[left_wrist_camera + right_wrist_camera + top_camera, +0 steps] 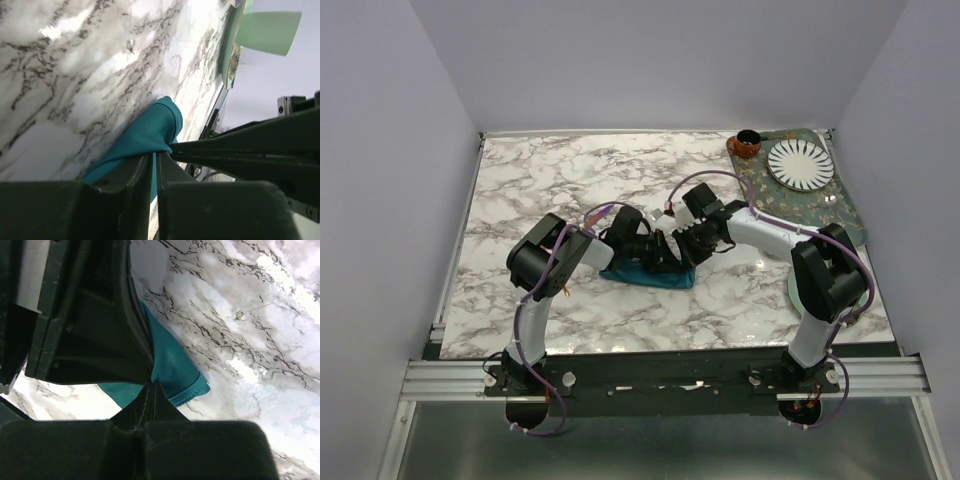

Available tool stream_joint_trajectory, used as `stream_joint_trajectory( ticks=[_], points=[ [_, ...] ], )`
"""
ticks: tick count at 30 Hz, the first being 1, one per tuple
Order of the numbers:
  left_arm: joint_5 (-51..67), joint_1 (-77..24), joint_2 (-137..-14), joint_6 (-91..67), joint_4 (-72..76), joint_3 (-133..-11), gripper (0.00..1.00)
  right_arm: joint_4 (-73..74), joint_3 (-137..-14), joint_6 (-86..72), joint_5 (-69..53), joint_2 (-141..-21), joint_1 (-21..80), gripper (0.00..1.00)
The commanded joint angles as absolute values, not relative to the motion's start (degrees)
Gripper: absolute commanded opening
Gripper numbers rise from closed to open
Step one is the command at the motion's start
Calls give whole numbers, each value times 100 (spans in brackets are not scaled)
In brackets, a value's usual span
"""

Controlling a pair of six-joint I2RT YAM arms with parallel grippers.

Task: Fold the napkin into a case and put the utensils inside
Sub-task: Stuff the top corner of the smaller-rectangle-folded napkin into the folded napkin.

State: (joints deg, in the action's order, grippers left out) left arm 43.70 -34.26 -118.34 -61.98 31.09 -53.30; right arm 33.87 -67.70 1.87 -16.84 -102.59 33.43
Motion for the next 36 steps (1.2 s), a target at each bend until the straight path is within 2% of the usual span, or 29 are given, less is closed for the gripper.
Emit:
stream_joint_trajectory(
  ticks=[1, 6, 8, 13, 23, 29, 36],
  points=[
    [4588, -3384, -11111, -5592, 2993, -5221, 22, 3410, -6645, 114, -1661, -10107, 3392, 1],
    [4649, -3085, -10205, -4748, 2093, -4922, 25, 3340, -6662, 114, -1591, -10213, 3384, 1],
    [4606, -2954, -10082, -4545, 1549, -4913, 26, 3322, -6688, 114, -1608, -10239, 3393, 1],
    [4527, -2892, -10098, -4307, 1283, -4860, 26, 3322, -6750, 123, -1582, -10266, 3392, 1],
    [4246, -3006, -10950, -4184, 1388, -5387, 14, 3357, -6855, 176, -1608, -10327, 3384, 1],
    [4122, -3094, -11661, -4850, 2011, -5659, 11, 3401, -6873, 185, -1722, -10397, 3384, 1],
    [4096, -3094, -11935, -5598, 2715, -5625, 10, 3401, -6847, 272, -1679, -10555, 3384, 2]
  ],
)
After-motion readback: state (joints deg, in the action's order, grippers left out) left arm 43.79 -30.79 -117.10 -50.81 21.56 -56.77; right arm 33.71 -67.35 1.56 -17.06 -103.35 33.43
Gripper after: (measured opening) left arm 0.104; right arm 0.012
